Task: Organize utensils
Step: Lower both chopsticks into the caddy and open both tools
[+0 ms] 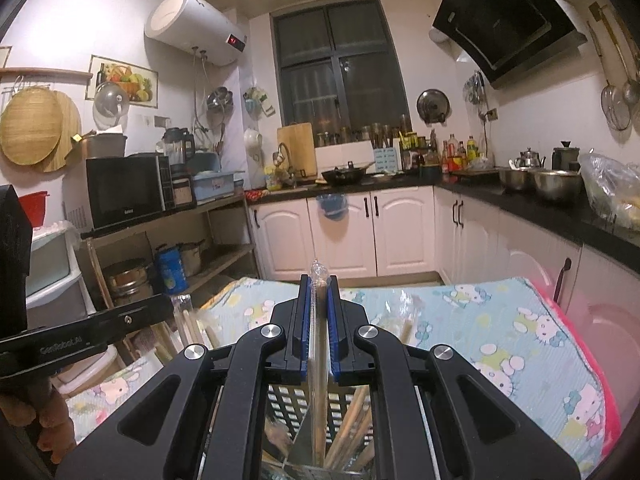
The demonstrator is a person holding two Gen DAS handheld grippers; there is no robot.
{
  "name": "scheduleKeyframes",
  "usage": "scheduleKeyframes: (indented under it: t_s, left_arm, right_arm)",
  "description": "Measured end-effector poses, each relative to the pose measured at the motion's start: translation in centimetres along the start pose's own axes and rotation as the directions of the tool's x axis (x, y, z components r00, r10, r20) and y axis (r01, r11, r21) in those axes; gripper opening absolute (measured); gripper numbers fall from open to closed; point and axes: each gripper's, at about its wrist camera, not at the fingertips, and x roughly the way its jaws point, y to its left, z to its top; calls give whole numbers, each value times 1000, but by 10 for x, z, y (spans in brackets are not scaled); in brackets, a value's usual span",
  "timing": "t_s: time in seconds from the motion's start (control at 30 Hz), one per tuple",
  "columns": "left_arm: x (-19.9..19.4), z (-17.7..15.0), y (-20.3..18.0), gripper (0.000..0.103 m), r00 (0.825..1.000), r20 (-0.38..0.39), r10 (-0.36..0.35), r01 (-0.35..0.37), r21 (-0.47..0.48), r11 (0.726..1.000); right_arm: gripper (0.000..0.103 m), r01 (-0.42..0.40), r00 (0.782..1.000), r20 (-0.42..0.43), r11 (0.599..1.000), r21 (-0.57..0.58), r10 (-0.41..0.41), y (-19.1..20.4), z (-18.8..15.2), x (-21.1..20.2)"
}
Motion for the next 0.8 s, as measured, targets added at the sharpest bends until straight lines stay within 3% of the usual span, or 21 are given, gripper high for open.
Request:
scheduleKeyframes:
  t_s: [0.43, 0.63, 0.8]
  left_arm:
    - [-9, -3, 6, 5, 1000, 3, 30, -30, 9, 1000]
    - [-16, -6, 8, 18, 1000, -8, 22, -22, -4, 1000]
    - [-22, -9, 6, 33, 1000, -14, 26, -26, -5, 1000]
  right_arm:
    - [10, -26, 998, -63, 1000, 3, 26, 0, -10, -13]
    - [28, -32, 997, -75, 999, 4, 33, 3, -11, -26]
    - [37, -28, 996, -82, 999, 19, 30, 2, -11, -34]
